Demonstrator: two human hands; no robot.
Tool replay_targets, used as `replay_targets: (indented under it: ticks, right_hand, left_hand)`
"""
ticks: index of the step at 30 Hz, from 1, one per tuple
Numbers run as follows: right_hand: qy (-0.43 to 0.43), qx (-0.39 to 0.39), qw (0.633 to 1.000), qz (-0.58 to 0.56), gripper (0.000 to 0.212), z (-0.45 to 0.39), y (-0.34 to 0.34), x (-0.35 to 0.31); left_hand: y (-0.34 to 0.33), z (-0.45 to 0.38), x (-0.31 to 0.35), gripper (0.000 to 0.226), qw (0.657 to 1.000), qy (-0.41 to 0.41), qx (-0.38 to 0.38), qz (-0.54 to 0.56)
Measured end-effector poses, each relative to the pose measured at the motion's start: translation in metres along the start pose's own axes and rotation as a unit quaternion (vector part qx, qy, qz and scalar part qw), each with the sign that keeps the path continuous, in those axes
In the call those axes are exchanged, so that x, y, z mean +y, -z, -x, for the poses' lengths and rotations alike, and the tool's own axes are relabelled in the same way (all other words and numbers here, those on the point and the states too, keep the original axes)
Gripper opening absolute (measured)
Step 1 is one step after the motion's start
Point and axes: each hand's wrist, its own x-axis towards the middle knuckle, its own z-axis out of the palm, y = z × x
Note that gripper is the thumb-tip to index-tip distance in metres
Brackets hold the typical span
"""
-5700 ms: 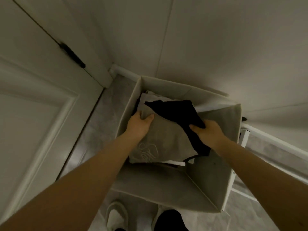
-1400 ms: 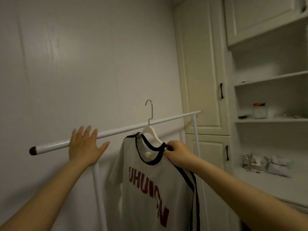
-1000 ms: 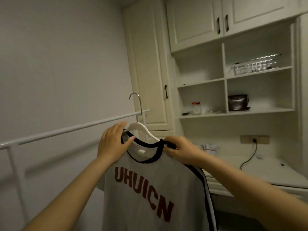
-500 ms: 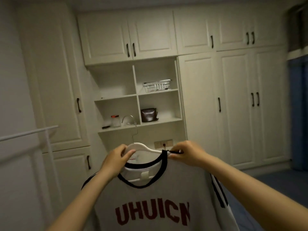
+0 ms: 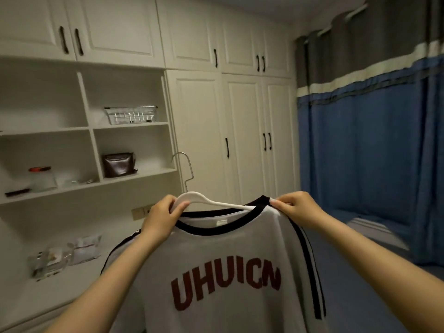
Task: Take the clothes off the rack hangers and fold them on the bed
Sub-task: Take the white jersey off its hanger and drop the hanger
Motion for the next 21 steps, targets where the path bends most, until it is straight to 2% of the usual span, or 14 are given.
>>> replay_targets:
  ticks: [2,7,15,19,21]
  right_hand:
    - [-0.019,0.035,0.999,0.002,0.031,-0.004,0.011,0.018]
    - [-0.052,0.099,0.993,0.041,0.032,-0.034,0.037,0.05]
    - [-0.128,0.159,0.974,0.098,0.029,-0.065,0.067,0.095]
    - [-0.162,0.165,0.966,0.113,0.029,-0.06,0.074,0.122]
    - [-0.178,0.175,0.961,0.116,0.031,-0.058,0.076,0.135]
  left_hand:
    - [-0.019,-0.021,-0.002,0.027,1.0,0.0,-0.002,0.015]
    - [-0.075,-0.083,-0.008,0.024,0.991,-0.013,-0.031,0.129]
    - [-0.162,-0.151,0.002,0.022,0.965,-0.016,-0.059,0.257]
    - [-0.199,-0.171,0.008,0.025,0.907,0.081,-0.067,0.407]
    - [-0.222,-0.179,0.017,0.026,0.873,0.118,-0.096,0.462]
